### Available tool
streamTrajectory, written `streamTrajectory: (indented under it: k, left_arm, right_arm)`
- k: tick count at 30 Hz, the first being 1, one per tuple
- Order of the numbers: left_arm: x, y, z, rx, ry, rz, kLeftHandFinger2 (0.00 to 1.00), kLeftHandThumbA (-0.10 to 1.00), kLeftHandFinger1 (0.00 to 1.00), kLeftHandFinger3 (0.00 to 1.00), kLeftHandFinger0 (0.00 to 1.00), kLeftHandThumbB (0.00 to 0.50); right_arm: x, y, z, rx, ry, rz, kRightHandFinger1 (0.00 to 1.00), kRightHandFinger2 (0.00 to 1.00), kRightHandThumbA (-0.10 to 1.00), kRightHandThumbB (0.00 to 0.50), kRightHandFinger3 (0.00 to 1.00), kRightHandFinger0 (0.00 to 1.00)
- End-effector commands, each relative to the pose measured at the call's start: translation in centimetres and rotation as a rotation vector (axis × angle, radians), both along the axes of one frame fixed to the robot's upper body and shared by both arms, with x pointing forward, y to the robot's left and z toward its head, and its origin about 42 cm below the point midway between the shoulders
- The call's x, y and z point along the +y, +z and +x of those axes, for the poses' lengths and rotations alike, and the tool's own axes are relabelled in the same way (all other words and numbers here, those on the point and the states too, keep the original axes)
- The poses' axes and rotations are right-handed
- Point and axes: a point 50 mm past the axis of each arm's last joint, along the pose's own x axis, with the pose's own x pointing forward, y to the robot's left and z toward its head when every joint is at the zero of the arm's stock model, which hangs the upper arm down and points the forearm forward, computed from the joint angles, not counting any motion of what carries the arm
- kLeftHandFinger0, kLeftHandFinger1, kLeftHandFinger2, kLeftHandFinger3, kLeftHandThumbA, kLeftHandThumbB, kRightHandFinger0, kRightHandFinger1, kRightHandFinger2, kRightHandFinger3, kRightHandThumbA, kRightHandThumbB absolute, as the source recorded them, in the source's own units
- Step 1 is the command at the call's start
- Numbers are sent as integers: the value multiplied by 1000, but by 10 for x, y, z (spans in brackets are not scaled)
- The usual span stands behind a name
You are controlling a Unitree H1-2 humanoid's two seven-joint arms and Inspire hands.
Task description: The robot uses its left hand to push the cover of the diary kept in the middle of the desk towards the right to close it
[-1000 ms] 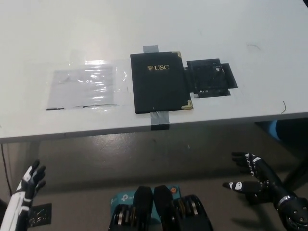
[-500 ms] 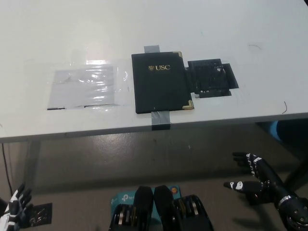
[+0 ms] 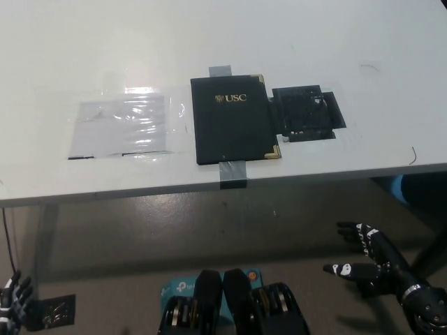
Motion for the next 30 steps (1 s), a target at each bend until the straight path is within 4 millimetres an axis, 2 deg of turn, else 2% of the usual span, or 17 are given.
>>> streamTrajectory:
  k: [1, 3, 5, 12, 27, 30]
  left_arm:
    - [4, 7, 0, -35, 41, -8, 1000, 1000, 1000, 1000, 1000, 460]
    - [3, 7, -5, -16, 57, -25, 1000, 1000, 1000, 1000, 981, 458]
    - [3, 8, -6, -10, 68, -30, 1000, 1000, 1000, 1000, 1000, 478]
    - [7, 13, -6, 1, 73, -17, 1000, 1000, 1000, 1000, 1000, 500]
    - [7, 16, -3, 24, 90, -16, 999, 1000, 1000, 1000, 958, 500]
    - [7, 15, -3, 26, 83, -21, 1000, 1000, 1000, 1000, 975, 500]
  right_arm:
    - [0, 17, 12, -78, -6, -6, 866, 832, 1000, 498, 832, 821]
    - [-1, 15, 9, -73, -6, -3, 865, 833, 1000, 483, 840, 818]
    - [-1, 15, 9, -74, -5, 3, 871, 832, 1000, 489, 844, 820]
    - [0, 11, 7, -71, -15, 30, 869, 823, 1000, 485, 828, 831]
    - [0, 11, 6, -70, -21, 17, 871, 826, 1000, 500, 830, 817]
    - [0, 11, 6, -70, -21, 17, 864, 818, 1000, 500, 821, 804]
